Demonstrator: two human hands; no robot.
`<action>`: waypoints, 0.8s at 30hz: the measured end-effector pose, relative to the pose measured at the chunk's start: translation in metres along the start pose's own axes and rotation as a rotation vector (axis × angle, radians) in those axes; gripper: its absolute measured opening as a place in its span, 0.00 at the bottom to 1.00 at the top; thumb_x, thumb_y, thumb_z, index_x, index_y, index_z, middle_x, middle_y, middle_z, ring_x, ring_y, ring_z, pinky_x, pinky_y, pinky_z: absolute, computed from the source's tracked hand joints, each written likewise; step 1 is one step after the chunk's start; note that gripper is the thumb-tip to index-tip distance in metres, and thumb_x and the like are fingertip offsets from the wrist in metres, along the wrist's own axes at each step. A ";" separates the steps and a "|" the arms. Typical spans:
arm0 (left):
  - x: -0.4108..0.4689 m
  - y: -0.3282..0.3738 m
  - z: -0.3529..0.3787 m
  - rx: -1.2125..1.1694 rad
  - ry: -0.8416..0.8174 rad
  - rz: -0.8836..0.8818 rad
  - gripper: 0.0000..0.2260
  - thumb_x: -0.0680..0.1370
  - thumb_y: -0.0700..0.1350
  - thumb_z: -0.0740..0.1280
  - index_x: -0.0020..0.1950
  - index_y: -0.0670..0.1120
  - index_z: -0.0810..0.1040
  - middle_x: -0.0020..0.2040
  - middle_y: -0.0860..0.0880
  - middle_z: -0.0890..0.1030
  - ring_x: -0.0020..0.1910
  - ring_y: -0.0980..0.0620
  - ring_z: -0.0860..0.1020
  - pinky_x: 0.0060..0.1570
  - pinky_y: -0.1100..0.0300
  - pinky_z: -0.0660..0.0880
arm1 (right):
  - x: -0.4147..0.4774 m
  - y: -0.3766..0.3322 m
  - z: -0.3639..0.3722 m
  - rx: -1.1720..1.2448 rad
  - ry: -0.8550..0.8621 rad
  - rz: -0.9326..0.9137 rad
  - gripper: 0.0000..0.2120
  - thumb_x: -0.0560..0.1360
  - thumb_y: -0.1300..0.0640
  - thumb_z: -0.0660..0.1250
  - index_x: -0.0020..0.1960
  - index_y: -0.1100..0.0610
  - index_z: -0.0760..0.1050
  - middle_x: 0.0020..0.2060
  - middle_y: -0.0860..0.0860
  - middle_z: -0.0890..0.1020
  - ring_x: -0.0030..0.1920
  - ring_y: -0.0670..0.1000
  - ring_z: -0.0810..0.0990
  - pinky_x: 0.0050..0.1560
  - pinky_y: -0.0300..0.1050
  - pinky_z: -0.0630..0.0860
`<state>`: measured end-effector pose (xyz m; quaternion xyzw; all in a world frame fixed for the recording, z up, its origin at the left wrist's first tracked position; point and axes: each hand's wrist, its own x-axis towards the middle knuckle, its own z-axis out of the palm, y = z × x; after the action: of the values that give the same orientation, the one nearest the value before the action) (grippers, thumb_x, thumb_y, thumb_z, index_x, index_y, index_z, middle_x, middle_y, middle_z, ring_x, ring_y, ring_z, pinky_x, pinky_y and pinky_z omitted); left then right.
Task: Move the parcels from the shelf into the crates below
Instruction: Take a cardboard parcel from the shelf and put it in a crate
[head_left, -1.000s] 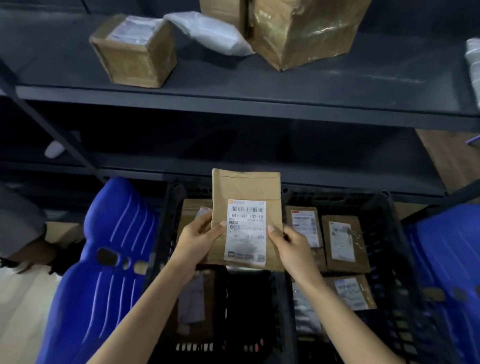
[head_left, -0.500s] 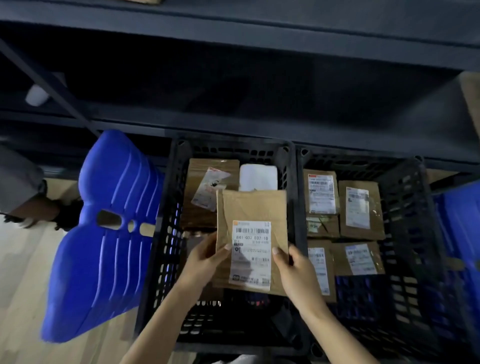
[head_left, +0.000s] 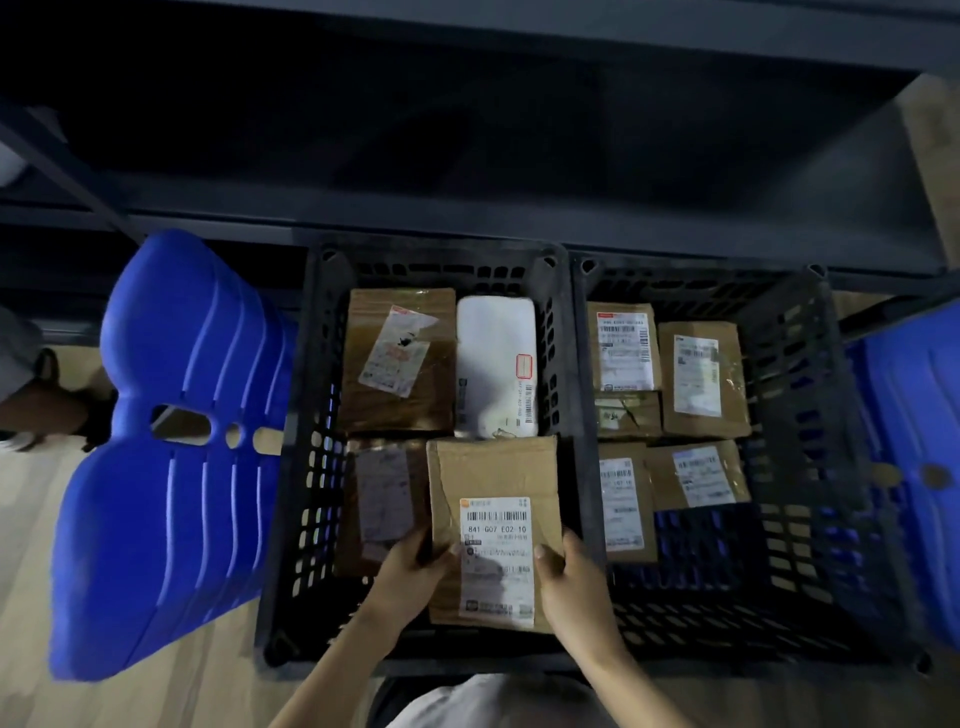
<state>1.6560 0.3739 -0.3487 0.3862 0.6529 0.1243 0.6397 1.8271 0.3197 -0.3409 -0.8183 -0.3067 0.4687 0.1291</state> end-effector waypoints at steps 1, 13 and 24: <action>0.002 -0.004 0.002 0.006 0.012 -0.020 0.12 0.76 0.35 0.69 0.59 0.38 0.77 0.55 0.41 0.82 0.58 0.44 0.79 0.61 0.50 0.74 | 0.002 0.001 0.004 -0.005 0.008 0.016 0.23 0.82 0.54 0.57 0.75 0.57 0.58 0.68 0.51 0.73 0.65 0.52 0.74 0.54 0.37 0.68; 0.048 -0.022 0.012 0.341 0.027 -0.145 0.18 0.76 0.49 0.68 0.64 0.44 0.75 0.62 0.44 0.79 0.59 0.46 0.77 0.58 0.54 0.74 | 0.036 0.005 0.037 0.079 0.030 0.164 0.24 0.82 0.60 0.54 0.76 0.60 0.55 0.71 0.56 0.70 0.69 0.56 0.70 0.60 0.40 0.67; 0.073 -0.041 0.038 0.675 0.248 -0.097 0.09 0.77 0.45 0.63 0.56 0.46 0.77 0.53 0.44 0.81 0.54 0.45 0.78 0.44 0.61 0.68 | 0.074 0.015 0.065 0.035 0.086 0.315 0.16 0.78 0.64 0.56 0.66 0.61 0.69 0.60 0.59 0.78 0.61 0.59 0.76 0.55 0.46 0.72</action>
<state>1.6862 0.3823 -0.4354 0.5262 0.7473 -0.0830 0.3972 1.8058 0.3492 -0.4335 -0.8732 -0.1606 0.4529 0.0812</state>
